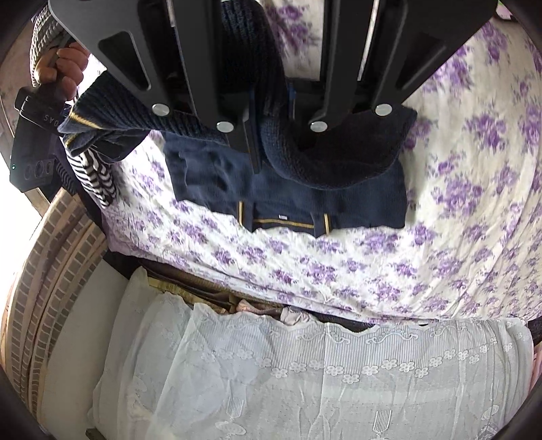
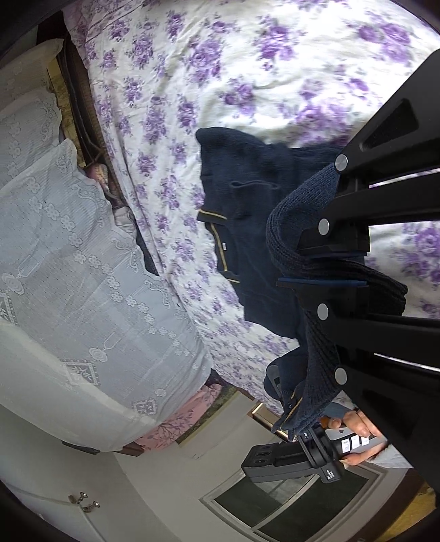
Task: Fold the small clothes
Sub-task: 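Lift the ribbed hem with both tools and fold it over toward the collar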
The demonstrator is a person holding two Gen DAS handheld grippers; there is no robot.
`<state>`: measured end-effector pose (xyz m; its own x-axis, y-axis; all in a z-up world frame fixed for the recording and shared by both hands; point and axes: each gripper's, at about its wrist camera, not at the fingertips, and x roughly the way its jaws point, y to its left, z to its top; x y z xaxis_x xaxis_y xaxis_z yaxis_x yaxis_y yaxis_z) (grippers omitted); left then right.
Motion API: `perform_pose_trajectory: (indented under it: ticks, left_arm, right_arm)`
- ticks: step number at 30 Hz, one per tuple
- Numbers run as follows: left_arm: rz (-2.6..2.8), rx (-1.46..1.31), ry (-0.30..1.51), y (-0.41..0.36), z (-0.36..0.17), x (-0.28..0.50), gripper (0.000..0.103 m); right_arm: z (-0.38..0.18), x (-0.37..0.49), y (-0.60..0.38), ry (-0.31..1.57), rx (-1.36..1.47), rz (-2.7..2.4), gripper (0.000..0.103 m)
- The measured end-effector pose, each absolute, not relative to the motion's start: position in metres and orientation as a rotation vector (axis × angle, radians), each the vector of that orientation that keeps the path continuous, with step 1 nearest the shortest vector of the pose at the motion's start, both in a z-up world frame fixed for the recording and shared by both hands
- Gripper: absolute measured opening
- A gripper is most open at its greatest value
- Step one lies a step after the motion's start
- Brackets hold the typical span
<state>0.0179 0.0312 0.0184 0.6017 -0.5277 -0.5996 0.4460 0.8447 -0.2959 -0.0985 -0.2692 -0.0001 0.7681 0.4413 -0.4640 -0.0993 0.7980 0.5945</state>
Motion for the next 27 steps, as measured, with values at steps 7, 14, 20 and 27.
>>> perform_pose_trajectory:
  ticks: [7, 14, 20, 27]
  left_arm:
    - [-0.543, -0.152, 0.736, 0.030, 0.023, 0.044, 0.011]
    - [-0.517, -0.176, 0.761, 0.027, 0.012, 0.070, 0.011]
    - [-0.488, -0.204, 0.791, 0.022, -0.001, 0.098, 0.011]
    - [-0.452, -0.271, 0.842, 0.023, -0.020, 0.127, 0.011]
  right_arm:
    - [0.007, -0.066, -0.273, 0.620, 0.594, 0.299, 0.010]
    - [0.001, -0.038, -0.282, 0.625, 0.640, 0.267, 0.010]
    - [-0.011, -0.011, -0.293, 0.652, 0.672, 0.234, 0.010]
    - [-0.028, 0.028, -0.298, 0.696, 0.727, 0.200, 0.010]
